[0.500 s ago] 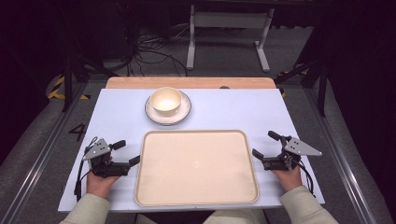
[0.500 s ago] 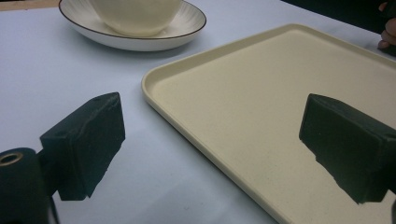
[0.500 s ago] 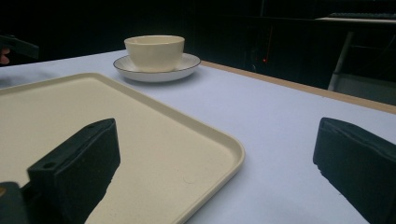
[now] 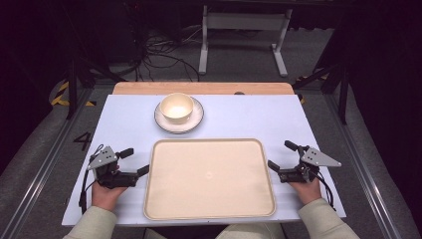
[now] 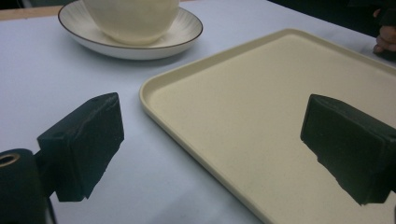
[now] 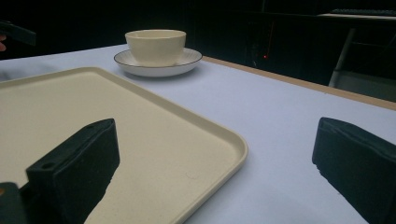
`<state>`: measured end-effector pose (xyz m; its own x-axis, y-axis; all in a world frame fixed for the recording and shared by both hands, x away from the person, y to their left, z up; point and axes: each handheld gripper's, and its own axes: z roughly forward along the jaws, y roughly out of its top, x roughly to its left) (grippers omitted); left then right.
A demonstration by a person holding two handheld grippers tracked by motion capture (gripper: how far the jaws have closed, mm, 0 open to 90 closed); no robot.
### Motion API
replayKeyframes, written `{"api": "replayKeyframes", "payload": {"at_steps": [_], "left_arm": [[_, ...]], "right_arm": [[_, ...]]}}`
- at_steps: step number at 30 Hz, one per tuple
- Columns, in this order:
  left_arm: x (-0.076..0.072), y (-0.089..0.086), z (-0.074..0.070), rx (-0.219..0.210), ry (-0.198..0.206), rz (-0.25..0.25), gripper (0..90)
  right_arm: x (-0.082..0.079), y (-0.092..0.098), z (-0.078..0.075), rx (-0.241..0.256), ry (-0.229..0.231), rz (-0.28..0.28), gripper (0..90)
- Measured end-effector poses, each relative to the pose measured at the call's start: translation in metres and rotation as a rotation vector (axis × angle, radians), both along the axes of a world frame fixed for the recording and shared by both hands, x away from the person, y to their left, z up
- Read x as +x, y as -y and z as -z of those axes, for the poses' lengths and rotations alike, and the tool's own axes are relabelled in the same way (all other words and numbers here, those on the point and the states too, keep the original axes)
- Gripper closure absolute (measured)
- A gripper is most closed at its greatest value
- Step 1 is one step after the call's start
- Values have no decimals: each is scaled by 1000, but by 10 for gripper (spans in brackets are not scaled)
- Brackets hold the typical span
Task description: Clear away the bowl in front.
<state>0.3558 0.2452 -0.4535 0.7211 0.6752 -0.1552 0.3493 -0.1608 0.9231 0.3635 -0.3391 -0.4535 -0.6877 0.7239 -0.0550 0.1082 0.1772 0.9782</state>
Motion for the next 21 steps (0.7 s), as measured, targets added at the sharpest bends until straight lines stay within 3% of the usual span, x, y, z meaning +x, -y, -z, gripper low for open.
{"api": "replayKeyframes", "payload": {"at_steps": [9, 17, 21], "left_arm": [[-5, 0, -21, -70, 36, -6, 69], [-9, 6, -31, -61, 44, 12, 69], [-10, 9, -32, -82, 39, 27, 69]], "right_arm": [[1, -1, 1, -9, -9, -4, 11], [1, -1, 1, -3, -9, 3, 10], [1, -1, 1, -1, -10, -1, 10]]}}
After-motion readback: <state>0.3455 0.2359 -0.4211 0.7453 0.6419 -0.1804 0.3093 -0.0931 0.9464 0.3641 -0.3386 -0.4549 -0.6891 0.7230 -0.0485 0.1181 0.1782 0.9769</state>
